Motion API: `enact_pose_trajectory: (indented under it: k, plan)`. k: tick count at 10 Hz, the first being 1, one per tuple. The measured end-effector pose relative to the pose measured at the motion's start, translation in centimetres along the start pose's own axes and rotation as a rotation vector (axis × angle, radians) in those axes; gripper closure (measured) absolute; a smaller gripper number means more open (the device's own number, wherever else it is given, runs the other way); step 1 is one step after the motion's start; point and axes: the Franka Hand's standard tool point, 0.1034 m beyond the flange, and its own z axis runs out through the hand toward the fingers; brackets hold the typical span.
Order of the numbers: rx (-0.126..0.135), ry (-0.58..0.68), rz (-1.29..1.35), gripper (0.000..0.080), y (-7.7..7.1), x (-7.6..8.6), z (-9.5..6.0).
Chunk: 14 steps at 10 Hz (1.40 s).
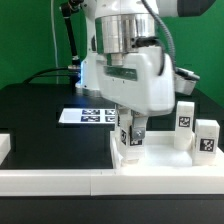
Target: Assemble square table
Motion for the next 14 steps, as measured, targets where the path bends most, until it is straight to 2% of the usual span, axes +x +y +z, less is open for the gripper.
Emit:
enact_pose_trajectory:
  k: [2, 3, 4, 5, 6, 8, 11, 12, 13, 14]
  plan:
    - [0.012, -0.022, 0.2, 0.0511, 0.0, -0.2, 0.1]
    - [0.012, -0.022, 0.211, 0.0511, 0.0, -0.2, 0.1]
    - [0.011, -0.022, 0.202, 0.0423, 0.0, -0.2, 0.1]
    - [0.012, -0.021, 0.147, 0.0209, 0.0, -0.2, 0.1]
    - [0.001, -0.023, -0.041, 0.0209, 0.0, 0.0, -0.1]
    - [0.012, -0.018, -0.339, 0.0155, 0.0, 0.7, -0.4]
    - [0.01, -0.014, -0.54, 0.0151, 0.0, 0.8, -0.3]
    - [0.006, -0.01, -0.636, 0.0151, 0.0, 0.6, -0.3]
    - [-0.014, 0.007, -0.822, 0.0151, -0.2, 0.1, -0.5]
    - [-0.02, 0.017, -0.978, 0.0151, -0.4, -0.1, -0.7]
